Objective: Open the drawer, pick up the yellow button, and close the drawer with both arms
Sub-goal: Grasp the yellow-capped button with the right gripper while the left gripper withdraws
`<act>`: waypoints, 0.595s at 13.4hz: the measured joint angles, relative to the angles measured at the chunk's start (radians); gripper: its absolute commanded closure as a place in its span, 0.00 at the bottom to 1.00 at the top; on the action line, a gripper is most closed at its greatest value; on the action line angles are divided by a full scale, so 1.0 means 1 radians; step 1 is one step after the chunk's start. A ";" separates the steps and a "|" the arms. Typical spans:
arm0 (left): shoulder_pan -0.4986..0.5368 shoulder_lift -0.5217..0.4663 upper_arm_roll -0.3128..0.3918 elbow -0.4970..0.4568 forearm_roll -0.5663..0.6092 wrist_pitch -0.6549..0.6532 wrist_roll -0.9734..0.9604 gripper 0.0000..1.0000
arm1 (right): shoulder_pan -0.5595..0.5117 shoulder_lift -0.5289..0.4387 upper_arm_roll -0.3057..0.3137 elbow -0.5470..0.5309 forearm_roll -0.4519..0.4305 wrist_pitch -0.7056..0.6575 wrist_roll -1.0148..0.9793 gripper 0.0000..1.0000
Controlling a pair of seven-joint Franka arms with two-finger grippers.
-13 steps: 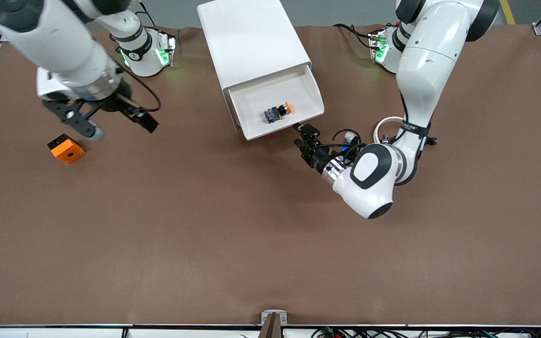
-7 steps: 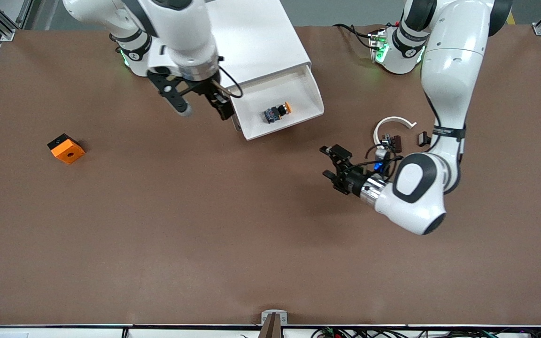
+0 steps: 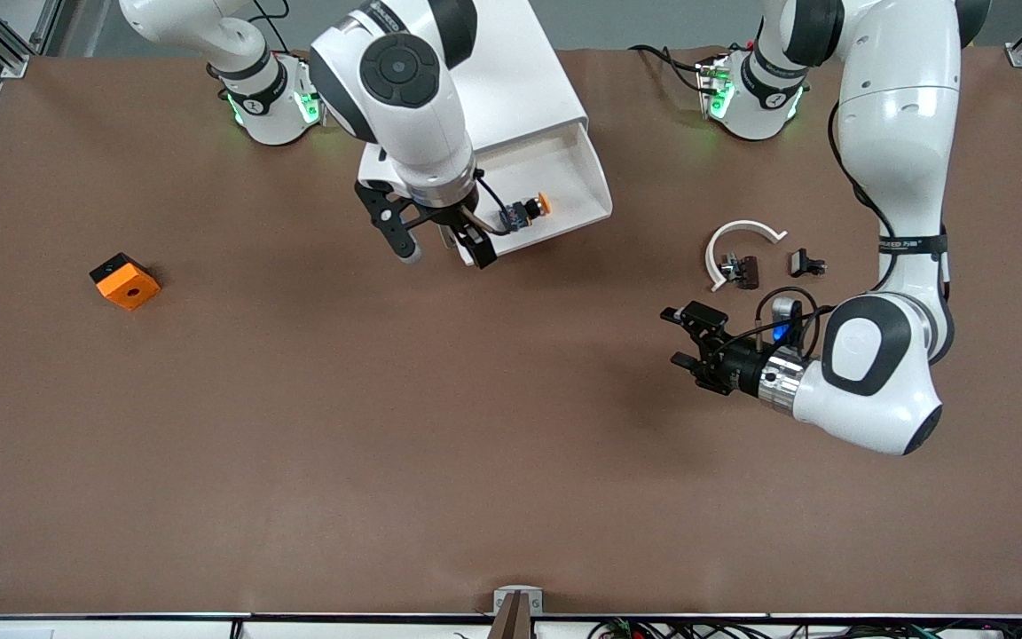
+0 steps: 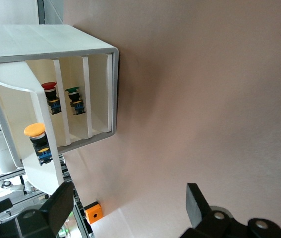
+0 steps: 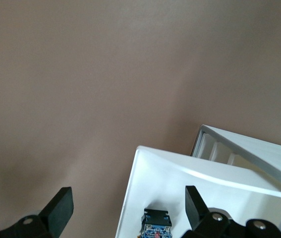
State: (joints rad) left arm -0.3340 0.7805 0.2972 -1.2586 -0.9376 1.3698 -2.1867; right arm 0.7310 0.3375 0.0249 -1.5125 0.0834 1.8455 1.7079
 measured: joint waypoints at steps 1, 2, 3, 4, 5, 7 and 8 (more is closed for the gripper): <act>0.008 -0.001 0.000 0.000 0.018 0.000 0.008 0.00 | 0.013 0.011 0.000 0.003 0.000 0.007 0.001 0.00; 0.013 -0.004 0.000 0.001 0.041 -0.001 0.031 0.00 | 0.025 0.019 0.000 0.006 0.000 0.013 0.004 0.00; 0.015 -0.011 0.000 0.001 0.061 -0.001 0.056 0.00 | 0.033 0.024 0.001 0.009 0.001 0.015 0.005 0.00; 0.016 -0.020 0.000 0.001 0.072 -0.001 0.074 0.00 | 0.041 0.025 0.001 0.012 0.004 0.015 0.004 0.00; 0.016 -0.026 0.000 0.001 0.076 -0.001 0.079 0.00 | 0.052 0.026 0.002 0.012 0.008 0.015 0.004 0.00; 0.016 -0.030 0.000 0.001 0.079 -0.001 0.082 0.00 | 0.082 0.030 0.002 0.012 0.011 0.013 0.004 0.00; 0.016 -0.030 0.000 0.001 0.079 -0.001 0.083 0.00 | 0.096 0.035 0.002 0.012 0.012 0.011 0.005 0.00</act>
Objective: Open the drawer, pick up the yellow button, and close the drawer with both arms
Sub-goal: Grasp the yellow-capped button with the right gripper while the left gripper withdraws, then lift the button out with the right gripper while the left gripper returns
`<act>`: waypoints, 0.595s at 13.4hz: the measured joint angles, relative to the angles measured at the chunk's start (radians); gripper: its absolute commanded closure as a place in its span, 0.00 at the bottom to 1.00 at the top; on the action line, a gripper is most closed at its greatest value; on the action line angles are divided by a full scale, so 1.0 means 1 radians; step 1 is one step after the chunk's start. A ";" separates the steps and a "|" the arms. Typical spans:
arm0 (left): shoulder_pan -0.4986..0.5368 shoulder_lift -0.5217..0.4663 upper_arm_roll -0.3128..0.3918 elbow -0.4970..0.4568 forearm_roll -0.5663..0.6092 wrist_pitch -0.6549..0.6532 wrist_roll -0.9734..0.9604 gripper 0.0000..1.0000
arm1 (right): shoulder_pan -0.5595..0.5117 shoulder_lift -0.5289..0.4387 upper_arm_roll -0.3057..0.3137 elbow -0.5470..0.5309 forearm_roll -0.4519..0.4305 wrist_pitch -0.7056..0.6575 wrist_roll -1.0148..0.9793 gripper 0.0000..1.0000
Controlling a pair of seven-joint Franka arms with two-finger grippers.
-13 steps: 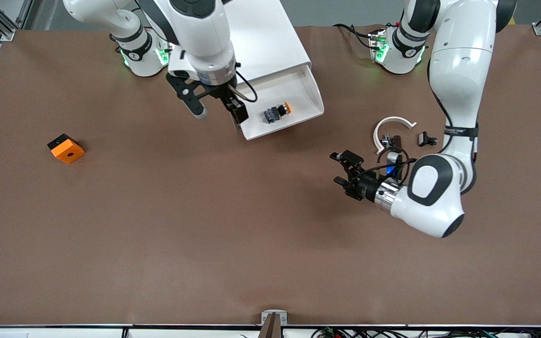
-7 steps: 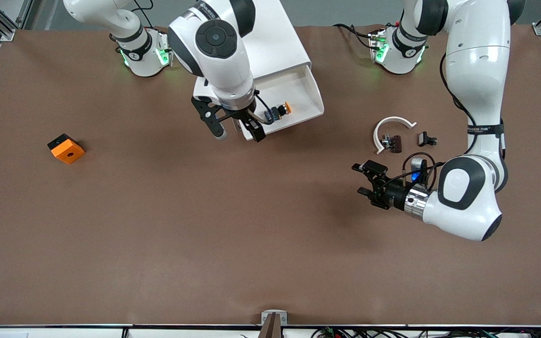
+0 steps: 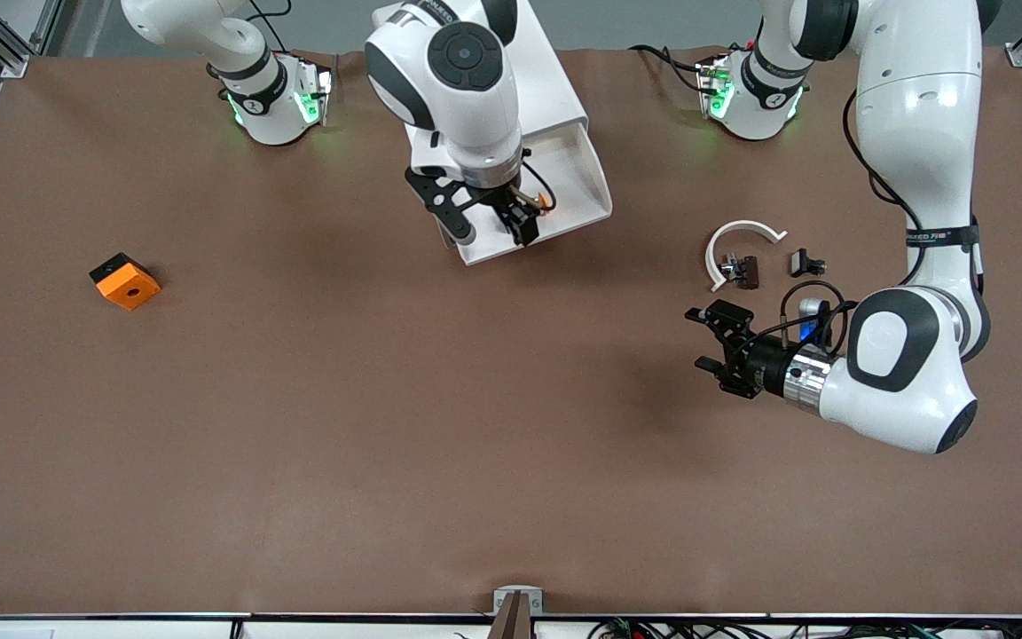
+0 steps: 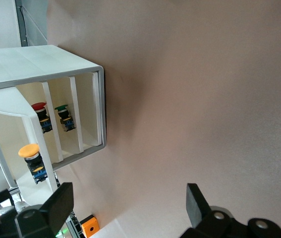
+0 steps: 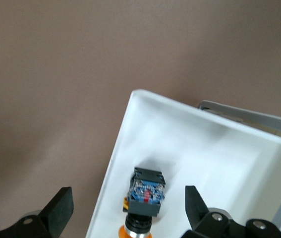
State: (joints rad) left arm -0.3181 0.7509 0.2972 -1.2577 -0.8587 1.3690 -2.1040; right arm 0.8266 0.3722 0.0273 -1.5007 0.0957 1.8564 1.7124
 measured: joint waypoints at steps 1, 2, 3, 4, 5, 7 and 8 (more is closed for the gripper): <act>0.000 0.000 0.000 0.000 0.000 -0.002 0.000 0.00 | 0.012 0.007 0.000 -0.001 0.000 -0.003 0.000 0.00; -0.002 0.000 0.000 0.000 0.001 -0.009 0.000 0.00 | 0.021 0.015 0.000 -0.001 0.000 -0.004 0.002 0.00; -0.006 0.000 -0.001 0.000 0.007 -0.022 0.004 0.00 | 0.026 0.022 0.000 -0.001 0.000 -0.007 0.003 0.00; -0.009 0.000 -0.005 0.000 0.027 -0.030 0.031 0.00 | 0.027 0.029 0.000 -0.002 0.000 -0.013 0.004 0.00; -0.016 -0.003 -0.009 0.001 0.065 -0.034 0.102 0.00 | 0.027 0.036 -0.002 -0.002 0.001 -0.023 0.004 0.00; -0.047 -0.028 -0.011 0.003 0.160 -0.036 0.304 0.00 | 0.027 0.047 -0.005 -0.003 0.014 -0.037 0.004 0.00; -0.059 -0.045 -0.011 0.003 0.189 -0.036 0.391 0.00 | 0.027 0.052 -0.005 -0.003 0.021 -0.039 0.004 0.00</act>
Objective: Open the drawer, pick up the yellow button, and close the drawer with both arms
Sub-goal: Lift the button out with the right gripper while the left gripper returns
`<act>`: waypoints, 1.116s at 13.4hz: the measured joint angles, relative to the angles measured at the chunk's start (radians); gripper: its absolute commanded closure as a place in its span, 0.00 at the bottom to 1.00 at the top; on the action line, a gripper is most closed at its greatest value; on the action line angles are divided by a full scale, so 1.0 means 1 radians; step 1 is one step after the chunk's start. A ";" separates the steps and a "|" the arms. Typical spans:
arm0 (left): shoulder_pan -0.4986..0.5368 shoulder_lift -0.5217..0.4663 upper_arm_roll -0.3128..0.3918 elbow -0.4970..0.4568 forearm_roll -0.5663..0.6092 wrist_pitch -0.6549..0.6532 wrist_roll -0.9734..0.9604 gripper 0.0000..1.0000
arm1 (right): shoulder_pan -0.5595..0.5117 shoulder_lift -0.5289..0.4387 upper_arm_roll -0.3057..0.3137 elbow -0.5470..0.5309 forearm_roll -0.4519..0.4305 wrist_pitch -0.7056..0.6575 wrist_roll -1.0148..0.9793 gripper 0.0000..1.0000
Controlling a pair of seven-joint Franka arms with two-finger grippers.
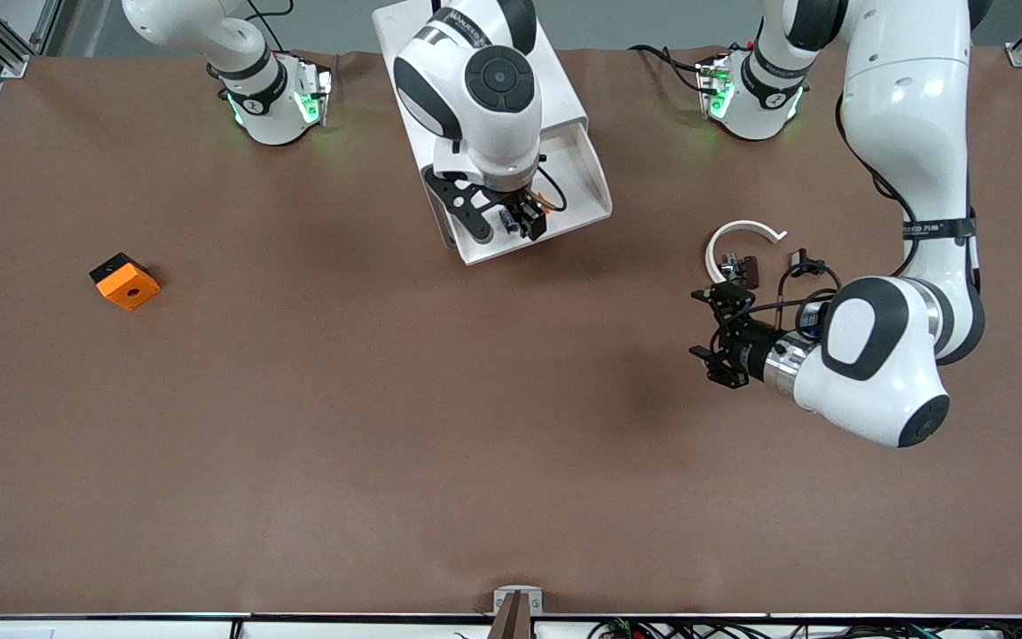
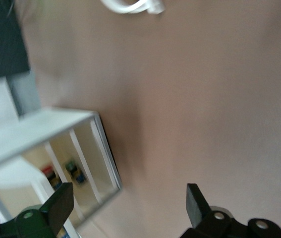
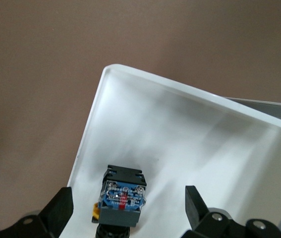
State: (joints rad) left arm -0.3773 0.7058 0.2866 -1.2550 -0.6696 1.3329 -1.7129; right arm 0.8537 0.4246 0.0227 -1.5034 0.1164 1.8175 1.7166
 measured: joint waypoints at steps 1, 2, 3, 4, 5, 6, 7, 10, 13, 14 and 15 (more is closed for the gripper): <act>-0.007 -0.018 0.000 0.000 0.017 0.000 0.081 0.00 | 0.000 0.006 0.000 0.000 0.003 0.000 0.000 0.00; -0.008 -0.035 0.000 0.000 0.030 0.000 0.157 0.00 | 0.000 0.011 0.000 0.000 0.004 0.000 0.000 0.17; -0.009 -0.050 0.000 -0.001 0.051 -0.001 0.232 0.00 | 0.001 0.015 0.000 0.000 0.004 0.000 0.000 0.37; -0.012 -0.066 0.000 -0.002 0.081 -0.003 0.305 0.00 | 0.001 0.018 0.001 0.000 0.005 0.001 0.000 0.58; -0.018 -0.084 0.000 -0.005 0.105 -0.007 0.367 0.00 | 0.001 0.020 0.001 0.000 0.005 0.001 0.000 0.76; -0.026 -0.102 0.000 -0.009 0.115 -0.010 0.427 0.00 | 0.001 0.022 0.000 0.000 0.005 0.002 0.000 0.85; -0.033 -0.120 0.000 -0.021 0.121 -0.011 0.500 0.00 | 0.001 0.022 0.000 0.001 0.005 0.004 0.000 0.90; -0.039 -0.176 0.000 -0.089 0.141 -0.007 0.699 0.00 | 0.001 0.022 0.000 0.004 0.005 0.010 0.000 0.91; -0.071 -0.227 -0.008 -0.173 0.206 0.047 0.822 0.00 | 0.001 0.022 -0.002 0.006 0.008 0.013 0.000 0.91; -0.096 -0.245 -0.011 -0.205 0.225 0.085 0.848 0.00 | -0.001 0.022 -0.004 0.013 0.017 0.012 0.000 0.91; -0.120 -0.266 -0.014 -0.244 0.234 0.132 0.872 0.00 | -0.007 0.022 -0.007 0.028 0.033 0.003 0.000 0.90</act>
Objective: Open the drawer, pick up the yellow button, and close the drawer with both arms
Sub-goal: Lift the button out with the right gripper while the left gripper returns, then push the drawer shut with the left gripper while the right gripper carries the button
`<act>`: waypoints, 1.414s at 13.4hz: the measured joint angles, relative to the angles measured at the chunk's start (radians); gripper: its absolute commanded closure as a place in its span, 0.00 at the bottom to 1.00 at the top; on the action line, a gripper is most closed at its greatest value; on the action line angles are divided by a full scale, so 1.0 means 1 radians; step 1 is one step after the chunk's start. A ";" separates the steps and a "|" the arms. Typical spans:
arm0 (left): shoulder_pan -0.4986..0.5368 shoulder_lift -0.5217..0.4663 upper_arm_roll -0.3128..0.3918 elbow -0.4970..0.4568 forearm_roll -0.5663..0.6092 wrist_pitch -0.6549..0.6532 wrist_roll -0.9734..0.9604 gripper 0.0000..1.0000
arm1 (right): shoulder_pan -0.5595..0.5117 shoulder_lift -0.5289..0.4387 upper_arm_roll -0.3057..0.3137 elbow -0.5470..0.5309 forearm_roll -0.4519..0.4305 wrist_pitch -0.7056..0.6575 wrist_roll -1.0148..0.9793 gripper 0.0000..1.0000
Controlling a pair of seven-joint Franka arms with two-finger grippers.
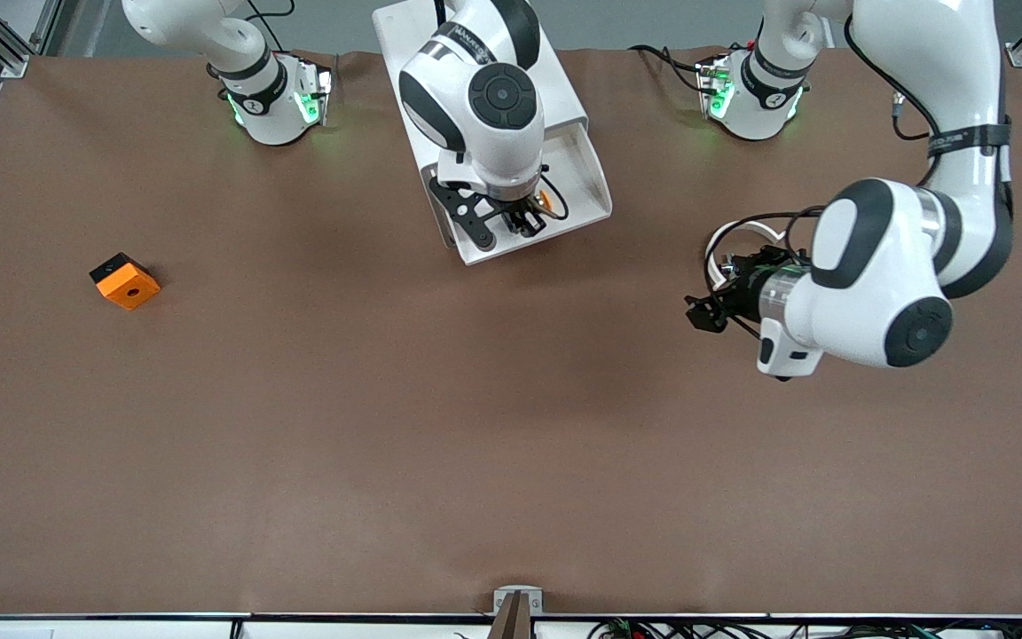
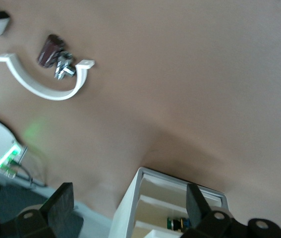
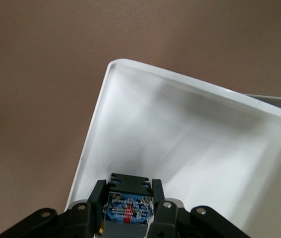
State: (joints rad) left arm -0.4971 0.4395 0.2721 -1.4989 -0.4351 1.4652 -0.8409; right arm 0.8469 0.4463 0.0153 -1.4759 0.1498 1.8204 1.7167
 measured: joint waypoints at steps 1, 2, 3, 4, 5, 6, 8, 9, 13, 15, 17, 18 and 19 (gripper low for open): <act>-0.018 -0.025 -0.008 -0.046 0.005 0.056 0.026 0.00 | -0.013 0.000 -0.003 0.023 0.021 -0.030 0.000 0.91; -0.029 -0.054 -0.020 -0.097 0.013 0.117 0.046 0.00 | -0.035 0.000 -0.004 0.054 0.041 -0.072 -0.004 0.90; -0.032 -0.087 -0.040 -0.153 0.035 0.179 0.061 0.00 | -0.066 -0.001 -0.006 0.092 0.068 -0.125 -0.022 0.90; -0.031 -0.116 -0.064 -0.200 0.063 0.227 0.069 0.00 | -0.101 -0.003 -0.008 0.126 0.100 -0.181 -0.059 0.90; -0.031 -0.138 -0.090 -0.237 0.091 0.262 0.072 0.00 | -0.144 -0.008 -0.010 0.156 0.130 -0.243 -0.120 0.90; -0.031 -0.154 -0.116 -0.266 0.115 0.289 0.072 0.00 | -0.192 -0.017 -0.011 0.179 0.150 -0.305 -0.206 0.90; -0.032 -0.172 -0.167 -0.317 0.132 0.357 0.072 0.00 | -0.299 -0.054 -0.017 0.203 0.158 -0.424 -0.452 0.90; -0.032 -0.177 -0.195 -0.347 0.133 0.403 0.072 0.00 | -0.349 -0.078 -0.021 0.205 0.149 -0.472 -0.589 0.90; -0.034 -0.191 -0.300 -0.415 0.134 0.475 0.072 0.00 | -0.537 -0.129 -0.027 0.196 -0.014 -0.555 -1.148 0.90; -0.035 -0.198 -0.343 -0.424 0.134 0.475 0.072 0.00 | -0.612 -0.127 -0.028 0.166 -0.076 -0.538 -1.358 0.90; -0.035 -0.202 -0.387 -0.430 0.134 0.475 0.072 0.00 | -0.683 -0.125 -0.029 0.109 -0.094 -0.467 -1.525 0.90; -0.035 -0.202 -0.409 -0.434 0.135 0.476 0.072 0.00 | -0.718 -0.124 -0.029 0.072 -0.095 -0.417 -1.599 0.90; -0.035 -0.203 -0.433 -0.439 0.136 0.477 0.072 0.00 | -0.754 -0.122 -0.030 0.028 -0.098 -0.353 -1.671 0.90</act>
State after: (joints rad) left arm -0.5317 0.2366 -0.1612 -1.9377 -0.2996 1.9425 -0.7687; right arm 0.0928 0.3242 -0.0142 -1.4477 0.0513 1.4671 0.0456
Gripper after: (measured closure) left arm 0.000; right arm 0.586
